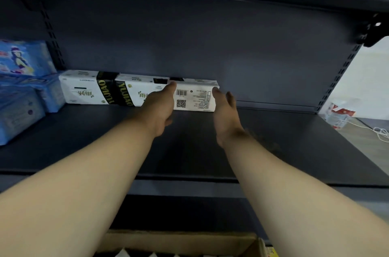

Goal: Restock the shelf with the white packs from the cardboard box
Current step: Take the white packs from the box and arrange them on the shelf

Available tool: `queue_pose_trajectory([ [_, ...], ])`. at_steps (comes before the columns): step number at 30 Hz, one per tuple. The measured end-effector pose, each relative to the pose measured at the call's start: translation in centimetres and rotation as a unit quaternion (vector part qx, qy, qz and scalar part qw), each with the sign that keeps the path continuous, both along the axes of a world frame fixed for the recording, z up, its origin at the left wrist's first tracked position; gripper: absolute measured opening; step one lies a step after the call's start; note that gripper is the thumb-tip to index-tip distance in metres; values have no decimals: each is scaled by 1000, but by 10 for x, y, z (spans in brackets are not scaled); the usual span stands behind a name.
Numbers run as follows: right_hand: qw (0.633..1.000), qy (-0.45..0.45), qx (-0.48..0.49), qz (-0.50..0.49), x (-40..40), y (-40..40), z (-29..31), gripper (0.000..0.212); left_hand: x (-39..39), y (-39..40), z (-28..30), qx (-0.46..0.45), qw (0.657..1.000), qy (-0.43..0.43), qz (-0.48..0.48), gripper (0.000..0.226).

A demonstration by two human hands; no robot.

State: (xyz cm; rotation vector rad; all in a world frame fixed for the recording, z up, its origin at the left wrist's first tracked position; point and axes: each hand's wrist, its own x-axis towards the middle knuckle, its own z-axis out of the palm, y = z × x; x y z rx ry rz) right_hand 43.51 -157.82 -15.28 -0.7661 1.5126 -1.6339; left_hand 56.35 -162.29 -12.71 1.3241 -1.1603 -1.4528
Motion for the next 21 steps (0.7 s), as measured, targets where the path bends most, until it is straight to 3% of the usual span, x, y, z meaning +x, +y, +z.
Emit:
queue_pose_trajectory([
  [5,1000,-18,6,-14,27,44,5,70,10,37,-5,1,999,-10,-32,40],
  [10,999,-1,5,-36,55,88,2,69,26,83,-5,-2,996,20,-82,29],
  [17,998,18,5,-54,77,144,-16,71,55,128,-38,10,988,20,-156,64],
  [21,998,11,10,-63,83,170,-29,69,64,147,-52,21,985,10,-172,69],
])
